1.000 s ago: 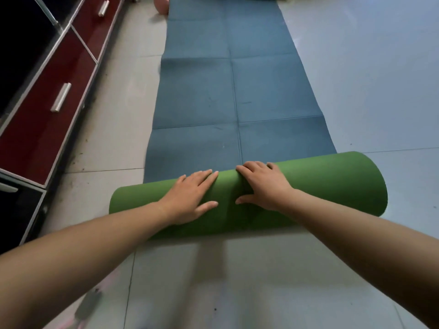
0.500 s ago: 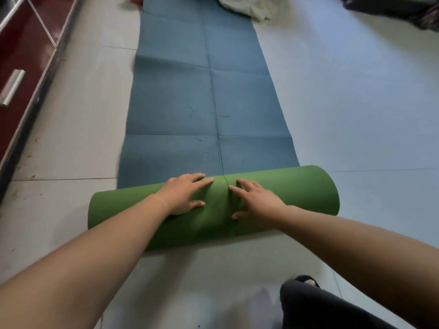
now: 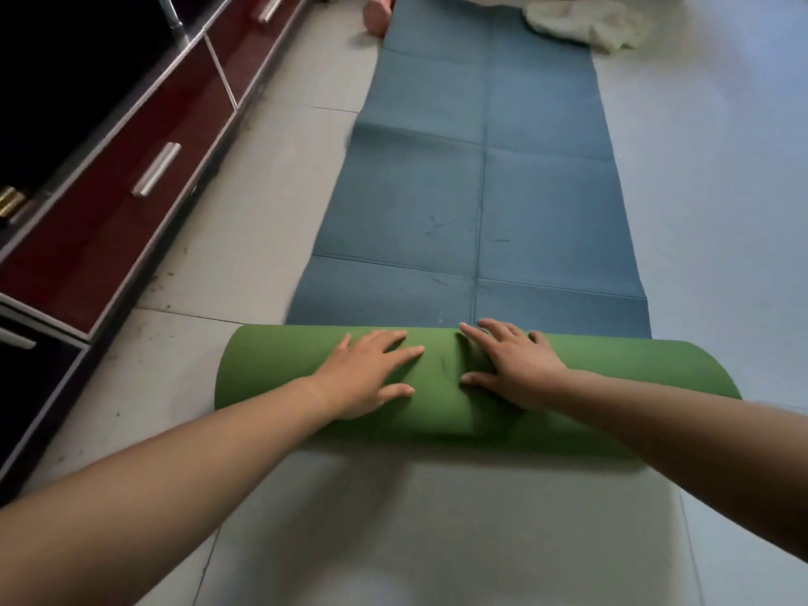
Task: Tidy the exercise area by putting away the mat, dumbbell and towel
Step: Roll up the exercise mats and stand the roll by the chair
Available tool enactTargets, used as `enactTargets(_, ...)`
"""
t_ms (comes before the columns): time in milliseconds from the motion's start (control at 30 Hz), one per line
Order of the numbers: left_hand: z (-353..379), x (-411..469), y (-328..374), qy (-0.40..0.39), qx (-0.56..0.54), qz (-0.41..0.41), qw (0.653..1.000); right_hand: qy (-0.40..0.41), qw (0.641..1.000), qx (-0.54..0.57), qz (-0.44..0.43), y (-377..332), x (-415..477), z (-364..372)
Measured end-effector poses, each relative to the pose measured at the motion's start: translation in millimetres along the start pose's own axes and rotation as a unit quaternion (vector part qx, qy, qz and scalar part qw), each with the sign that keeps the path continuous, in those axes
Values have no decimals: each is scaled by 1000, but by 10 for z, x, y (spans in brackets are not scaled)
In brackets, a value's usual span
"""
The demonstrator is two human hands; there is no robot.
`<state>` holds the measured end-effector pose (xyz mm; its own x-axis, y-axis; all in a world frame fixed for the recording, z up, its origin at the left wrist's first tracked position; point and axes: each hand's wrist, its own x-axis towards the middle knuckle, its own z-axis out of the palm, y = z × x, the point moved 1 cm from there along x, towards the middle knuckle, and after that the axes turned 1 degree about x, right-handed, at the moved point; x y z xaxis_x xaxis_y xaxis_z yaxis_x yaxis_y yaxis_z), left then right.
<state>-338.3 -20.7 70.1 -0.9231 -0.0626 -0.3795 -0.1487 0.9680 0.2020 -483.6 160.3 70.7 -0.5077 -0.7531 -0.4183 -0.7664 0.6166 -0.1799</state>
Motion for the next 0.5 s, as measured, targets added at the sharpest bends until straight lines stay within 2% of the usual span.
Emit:
enactTargets(133, -60, 120, 75, -47, -1, -3, 999, 6, 999, 23, -47, 35, 41, 11)
enactTargets(300, -226, 252, 288, -101, 34, -7, 994, 48, 995, 74, -49, 100, -28, 55)
enactTargets(500, -255, 278, 366, -128, 61, -2, 990, 36, 993, 88, -72, 107, -80, -44)
